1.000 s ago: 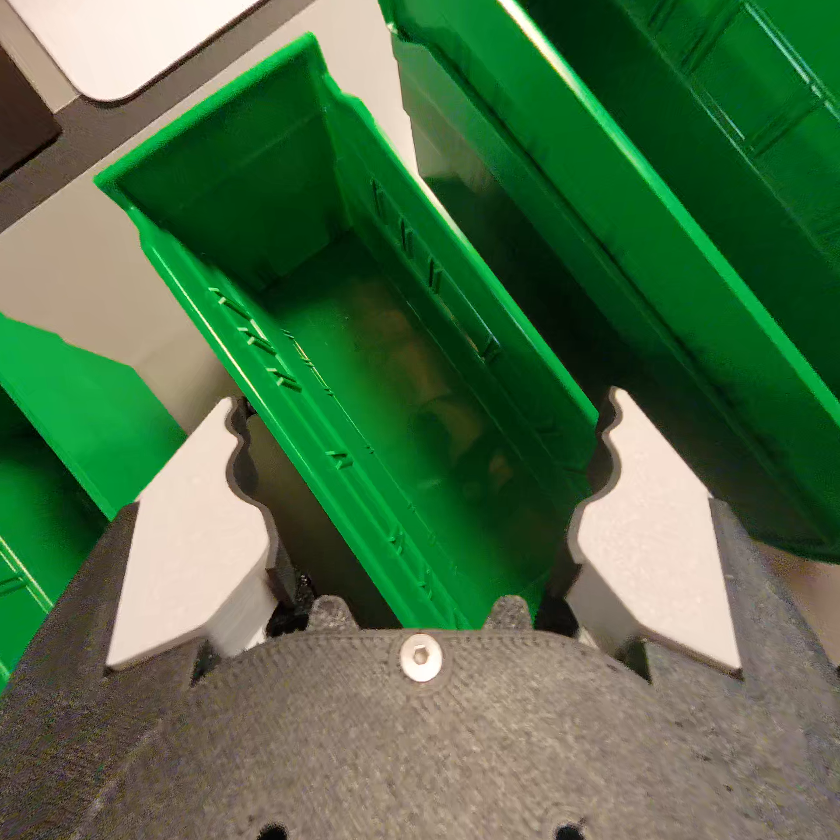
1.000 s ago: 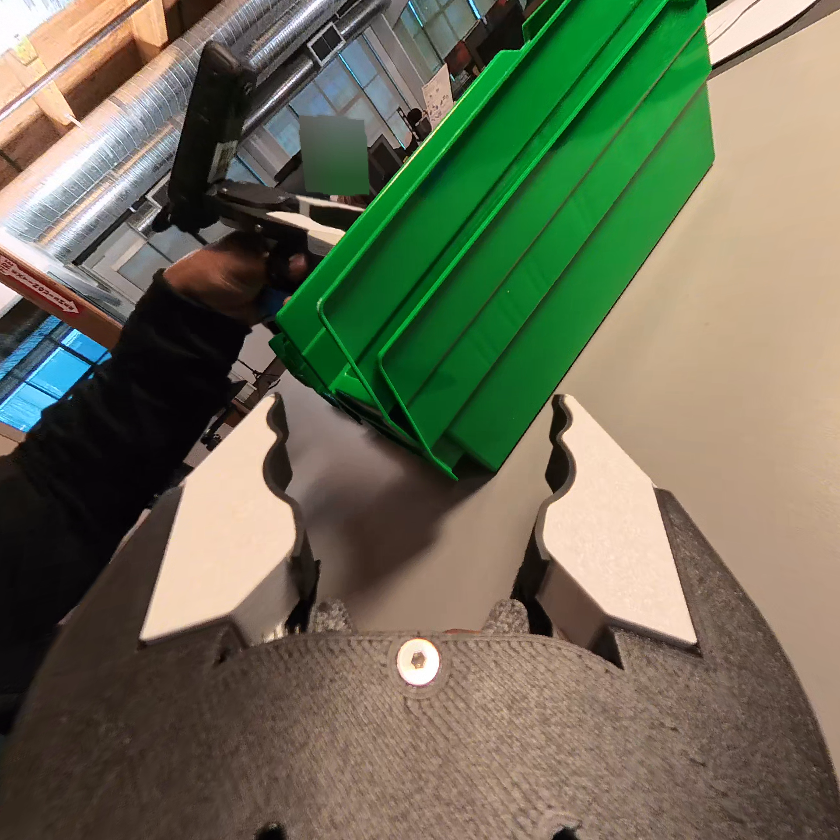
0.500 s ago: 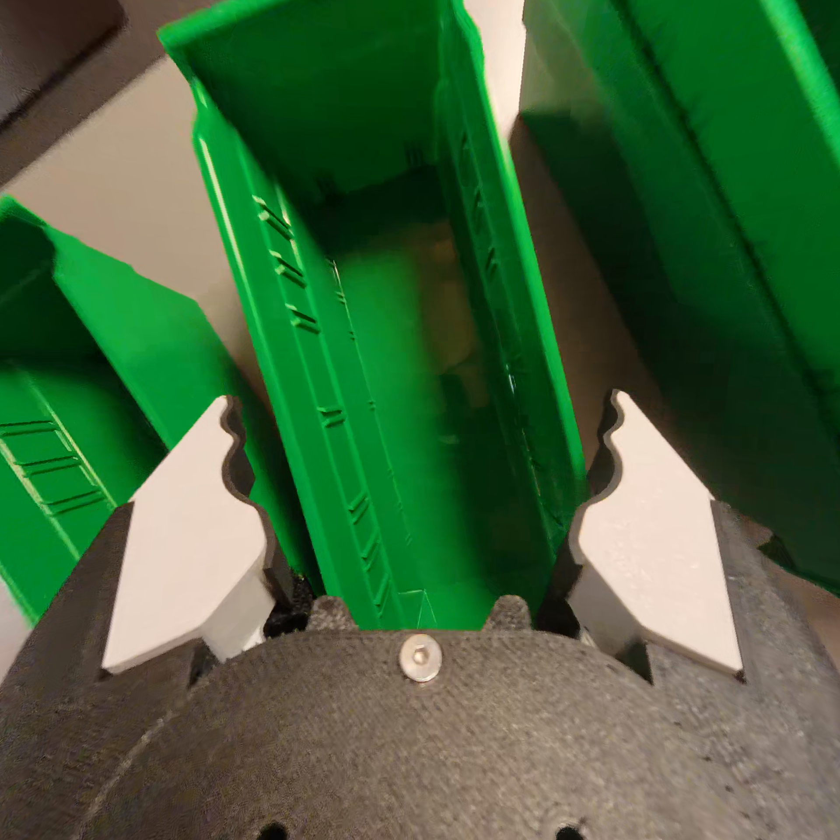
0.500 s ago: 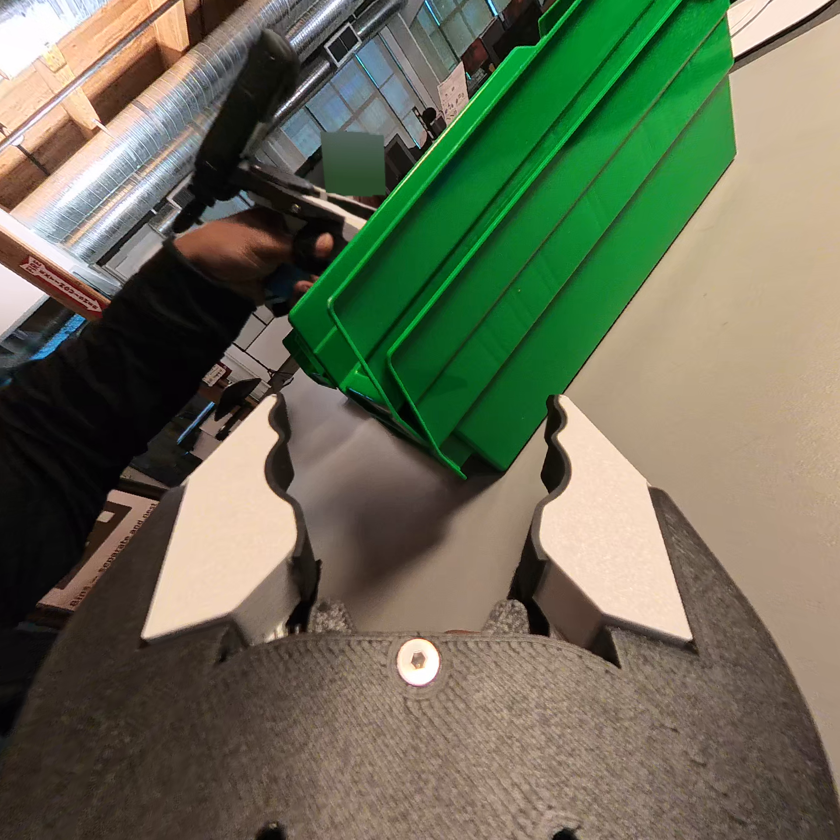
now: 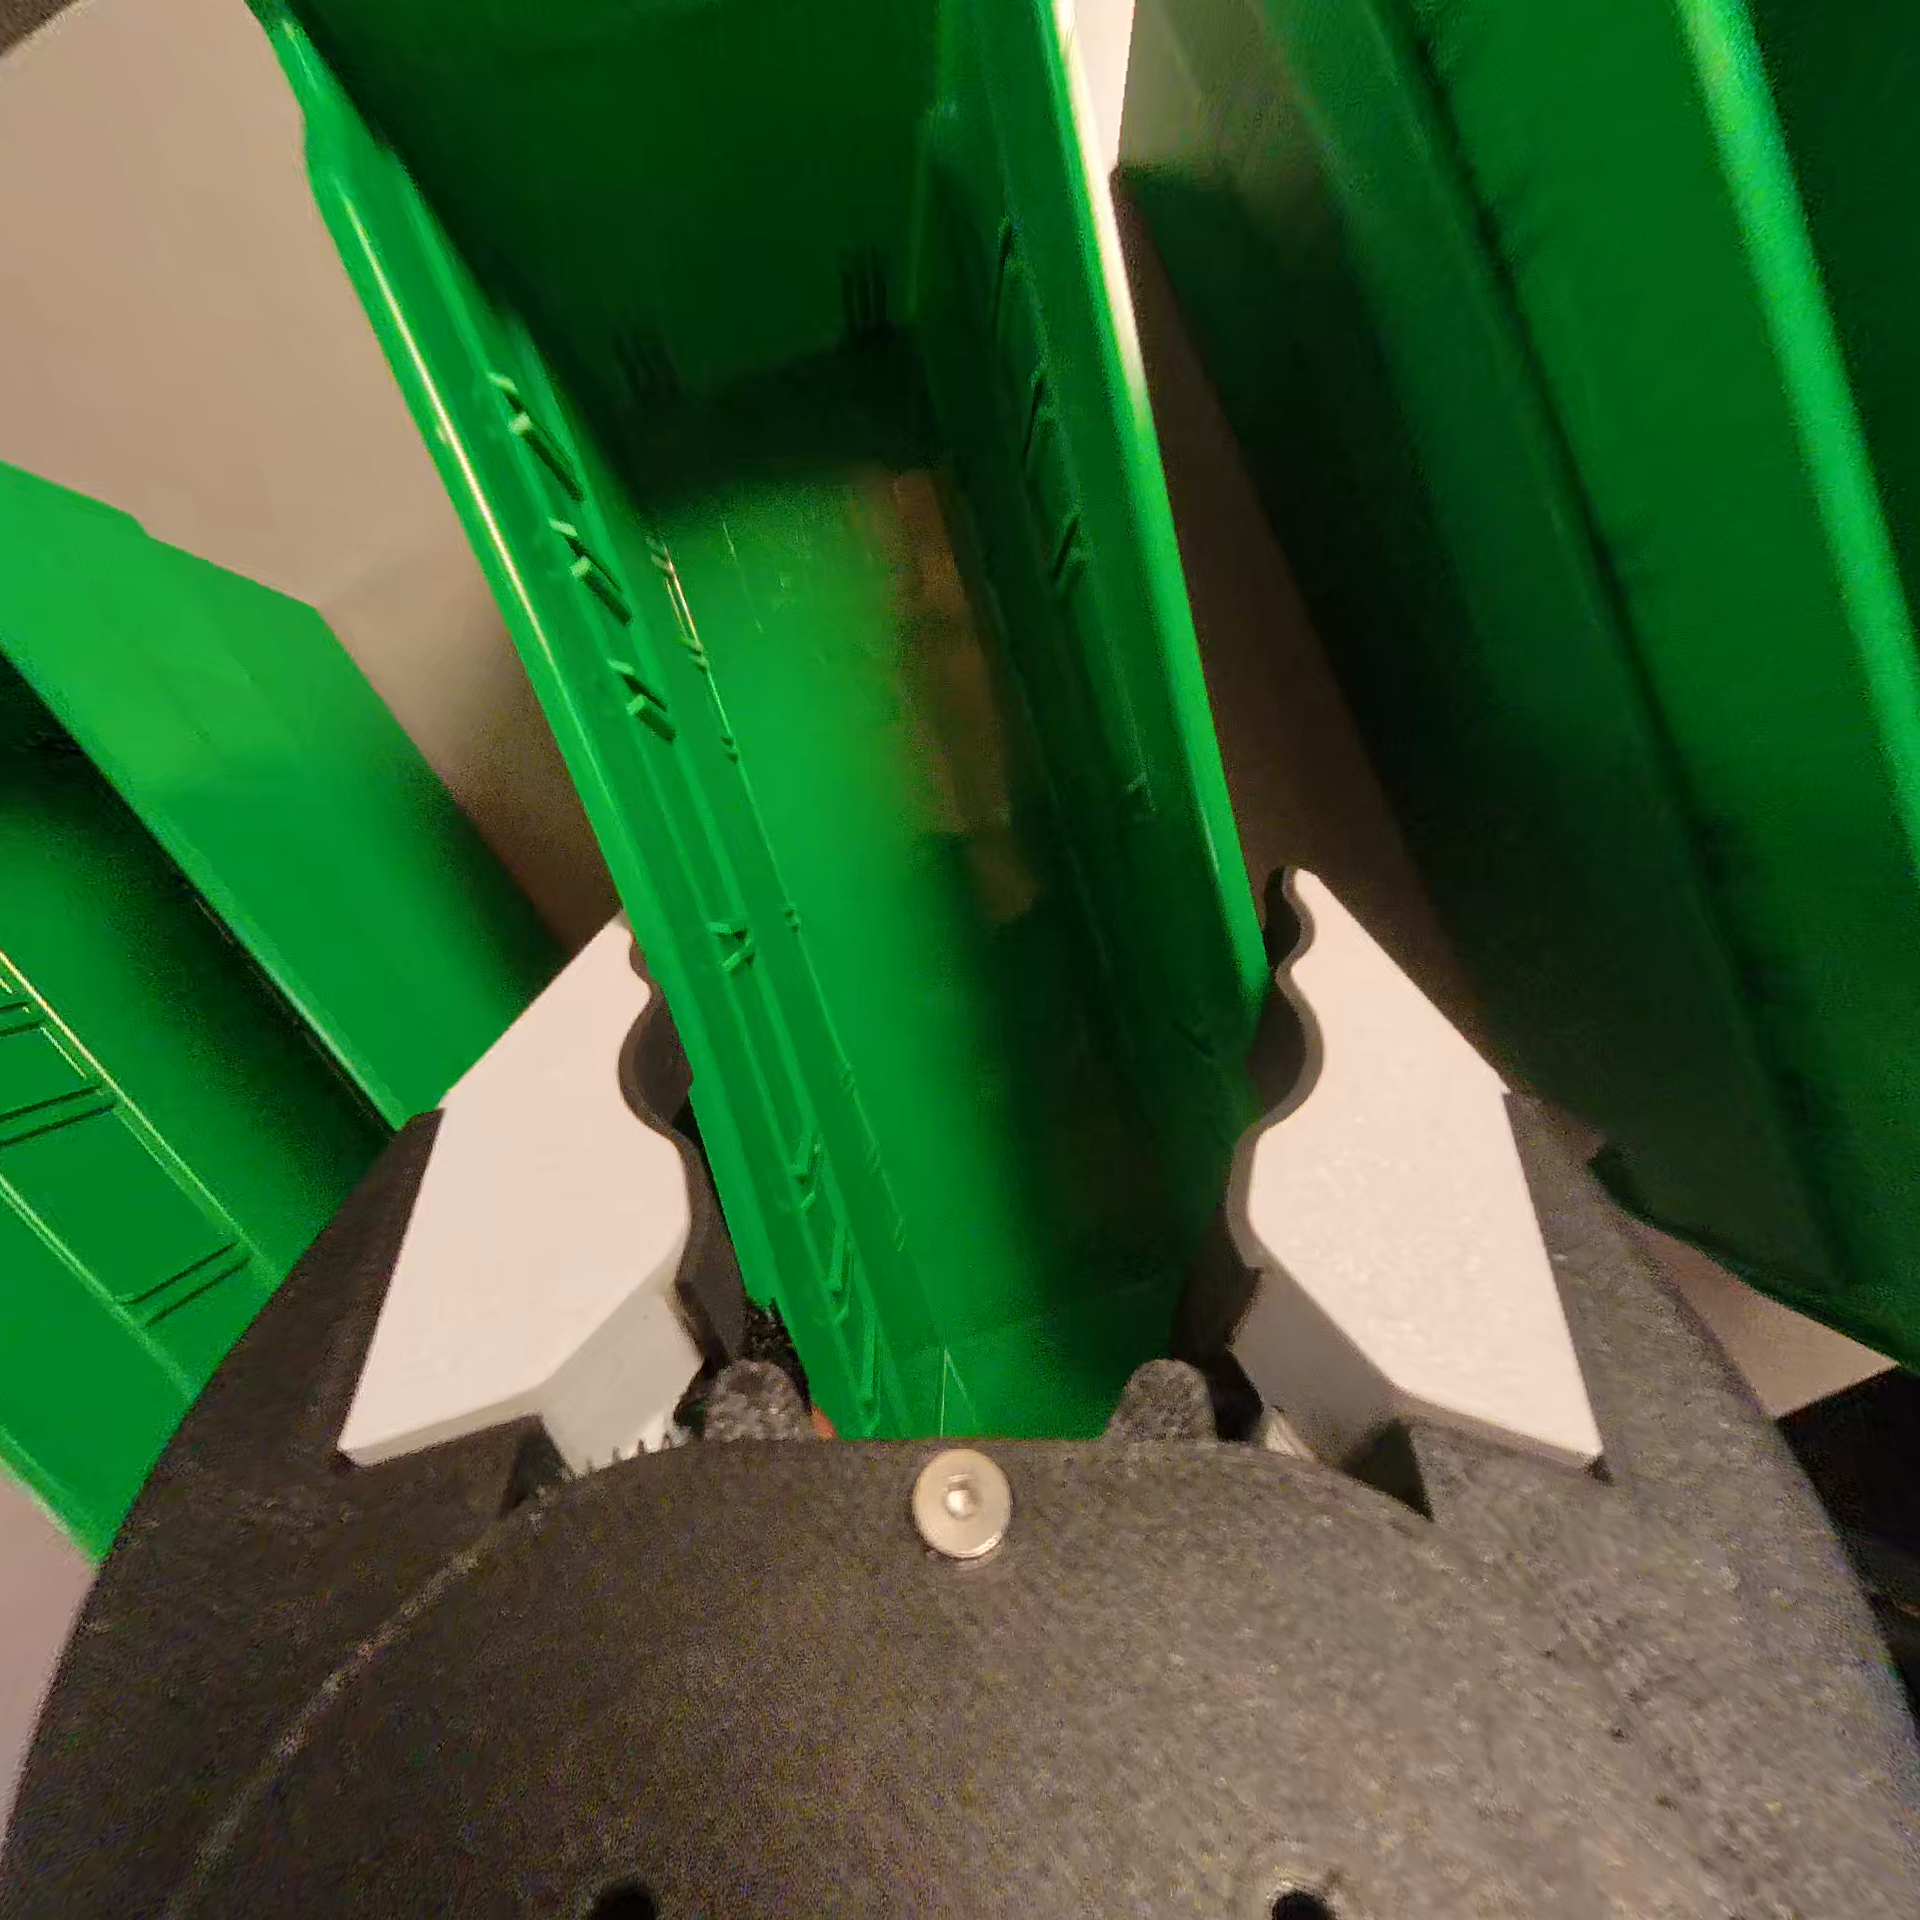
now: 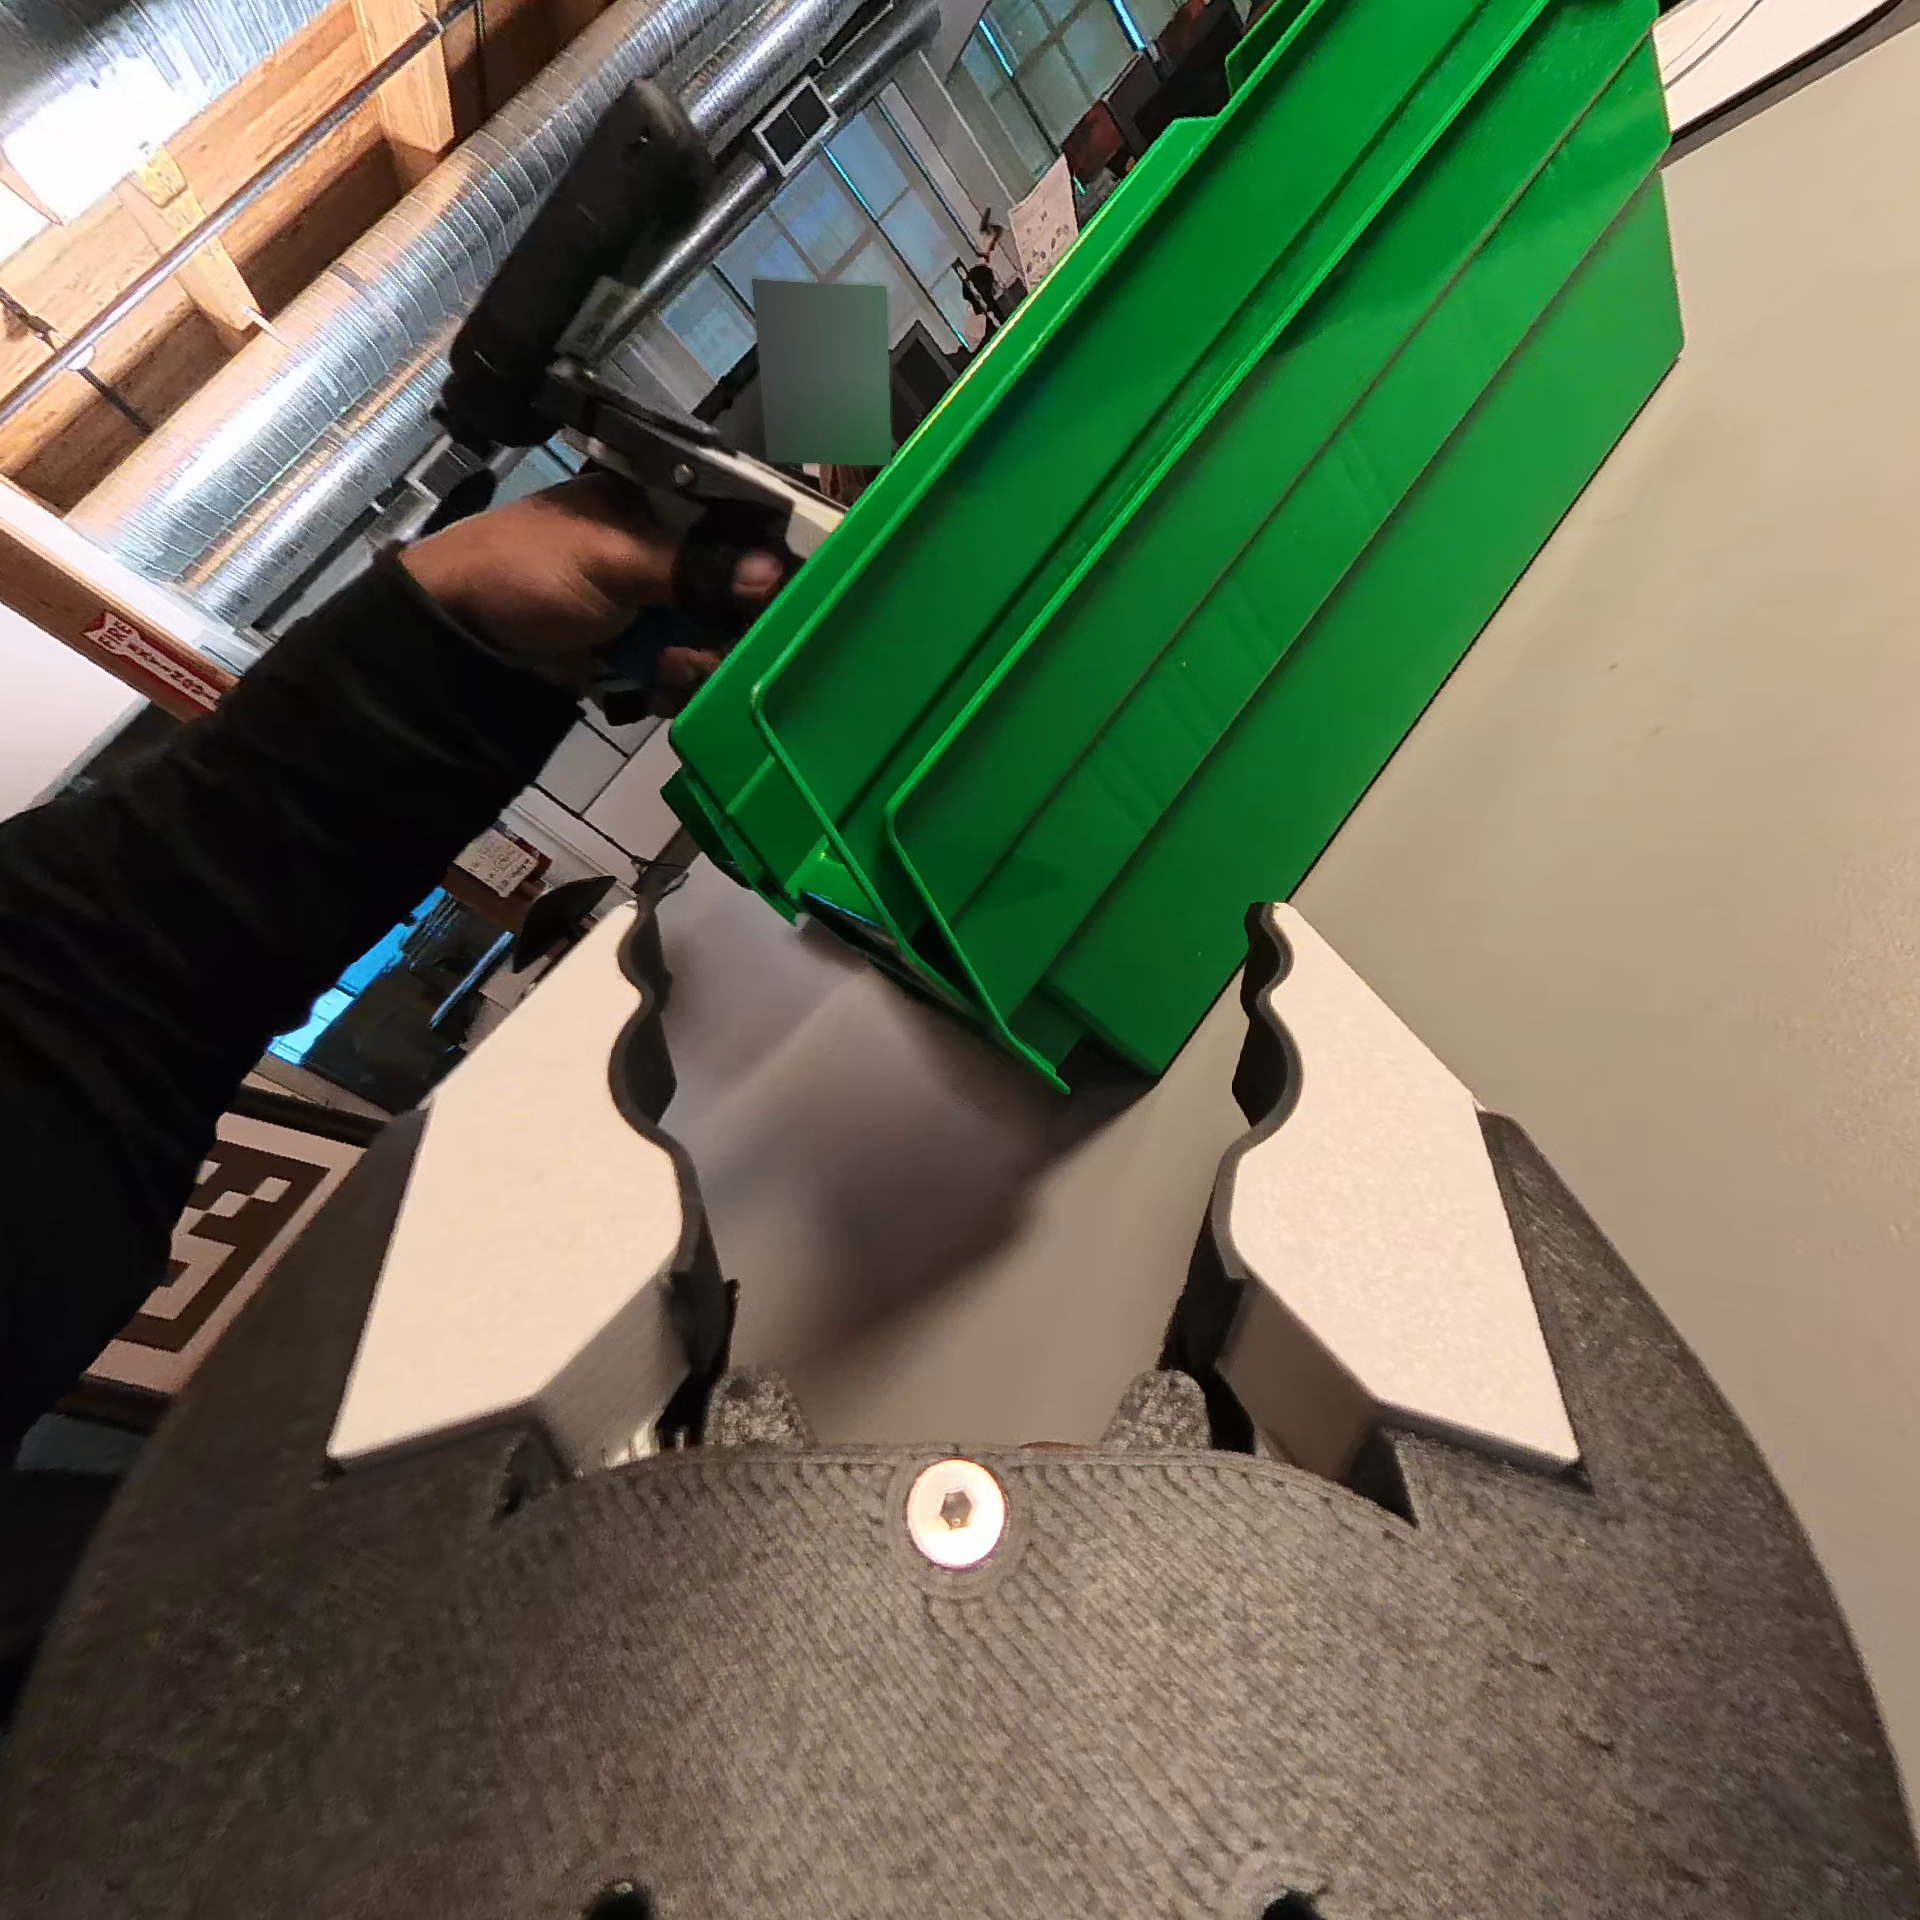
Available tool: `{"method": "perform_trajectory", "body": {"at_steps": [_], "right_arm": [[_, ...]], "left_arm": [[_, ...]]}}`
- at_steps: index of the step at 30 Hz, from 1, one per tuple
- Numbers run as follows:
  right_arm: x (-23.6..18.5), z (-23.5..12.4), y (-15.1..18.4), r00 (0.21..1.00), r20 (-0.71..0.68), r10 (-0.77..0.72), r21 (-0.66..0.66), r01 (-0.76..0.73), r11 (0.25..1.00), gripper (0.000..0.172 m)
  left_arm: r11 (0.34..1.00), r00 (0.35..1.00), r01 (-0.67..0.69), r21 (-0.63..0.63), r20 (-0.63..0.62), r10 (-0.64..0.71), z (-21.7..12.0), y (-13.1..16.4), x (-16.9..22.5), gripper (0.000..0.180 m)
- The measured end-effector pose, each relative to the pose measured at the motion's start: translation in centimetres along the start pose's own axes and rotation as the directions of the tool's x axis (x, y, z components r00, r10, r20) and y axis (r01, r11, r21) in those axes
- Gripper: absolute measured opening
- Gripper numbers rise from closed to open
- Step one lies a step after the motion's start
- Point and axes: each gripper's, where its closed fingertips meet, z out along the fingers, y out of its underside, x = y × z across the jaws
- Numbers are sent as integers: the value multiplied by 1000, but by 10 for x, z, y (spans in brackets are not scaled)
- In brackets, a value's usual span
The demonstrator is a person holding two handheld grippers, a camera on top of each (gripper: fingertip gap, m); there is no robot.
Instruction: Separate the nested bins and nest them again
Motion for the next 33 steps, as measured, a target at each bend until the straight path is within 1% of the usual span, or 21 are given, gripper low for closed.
{"method": "perform_trajectory", "body": {"at_steps": [2,4,8,11,13,14,18,22,24,29,33], "right_arm": [[-1,-1,0,1000,6,5,3,-5,1000,111],[-1,-1,-1,1000,14,9,3,-9,1000,111],[-2,-2,-1,1000,23,12,8,-12,1000,111],[-2,-2,-1,1000,27,13,9,-13,1000,111],[-3,-2,-2,999,29,15,11,-15,1000,111],[-3,-3,-2,999,31,16,13,-16,1000,111],[-3,-5,-3,999,31,20,20,-21,1000,111],[2,-10,1,1000,-9,17,-3,-17,1000,111],[5,-13,1,1000,-19,25,-6,-25,1000,111],[8,-18,-2,998,-9,56,2,-56,998,111],[7,-17,0,999,-6,52,-7,-52,999,111]], "left_arm": [[998,998,50,45,-36,-48,-15,-9,0,110],[990,994,100,104,-63,-93,-37,-20,-3,109],[950,974,197,242,-157,-162,-100,-52,3,109],[913,959,234,335,-235,-160,-146,-76,25,110],[896,945,253,366,-294,-146,-164,-88,48,110],[892,936,259,369,-323,-139,-167,-92,62,110],[900,910,261,350,-400,-108,-156,-96,113,110],[891,904,265,368,-416,-97,-140,-99,141,111],[895,903,276,351,-413,-117,-128,-100,146,111],[911,924,276,306,-346,-163,-97,-98,144,113],[918,938,271,290,-293,-184,-82,-99,142,117]]}}
